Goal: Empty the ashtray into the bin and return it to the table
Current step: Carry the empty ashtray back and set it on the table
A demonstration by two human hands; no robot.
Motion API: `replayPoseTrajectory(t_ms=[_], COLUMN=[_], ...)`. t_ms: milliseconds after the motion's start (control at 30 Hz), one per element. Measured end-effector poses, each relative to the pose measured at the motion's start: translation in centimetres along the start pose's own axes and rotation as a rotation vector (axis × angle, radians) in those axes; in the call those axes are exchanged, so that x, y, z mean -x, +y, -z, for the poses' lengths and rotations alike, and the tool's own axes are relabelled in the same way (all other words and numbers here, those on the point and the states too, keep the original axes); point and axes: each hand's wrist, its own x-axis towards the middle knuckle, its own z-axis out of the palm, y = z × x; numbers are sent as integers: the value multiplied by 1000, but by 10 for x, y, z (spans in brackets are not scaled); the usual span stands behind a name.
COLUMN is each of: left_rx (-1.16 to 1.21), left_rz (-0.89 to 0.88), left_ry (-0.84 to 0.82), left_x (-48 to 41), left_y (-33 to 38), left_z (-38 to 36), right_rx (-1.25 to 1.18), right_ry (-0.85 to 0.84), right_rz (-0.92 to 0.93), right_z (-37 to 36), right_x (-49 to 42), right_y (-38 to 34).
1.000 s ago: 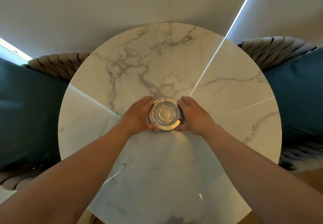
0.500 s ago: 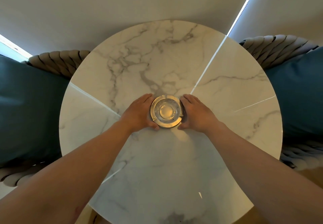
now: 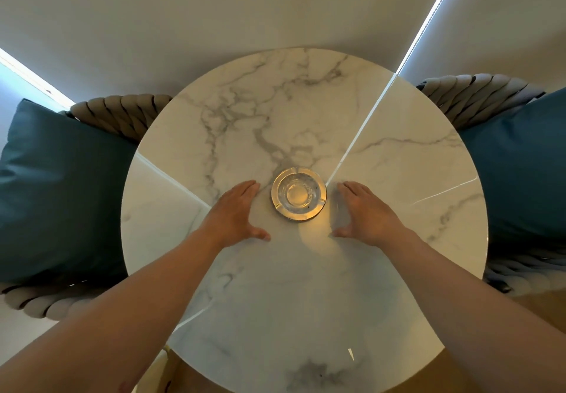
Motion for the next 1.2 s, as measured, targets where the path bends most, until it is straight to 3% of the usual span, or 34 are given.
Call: replayPoseTrajectory(t_ms=[333,767,1200], left_rx=[12,-92,-93], left_rz=[41,-24,-32], left_ry=[-15,63,91], left_x=[51,-23,-25], left_y=[-3,24,29], left_z=[-14,-11,-17], right_rx=[-20,-52,-25], right_ry=[-44,21,-11], right_rz=[-42,-24,-28], right_z=[-14,-10,-11], right_x=[36,-22,-18], right_y=[-10,-20,-24])
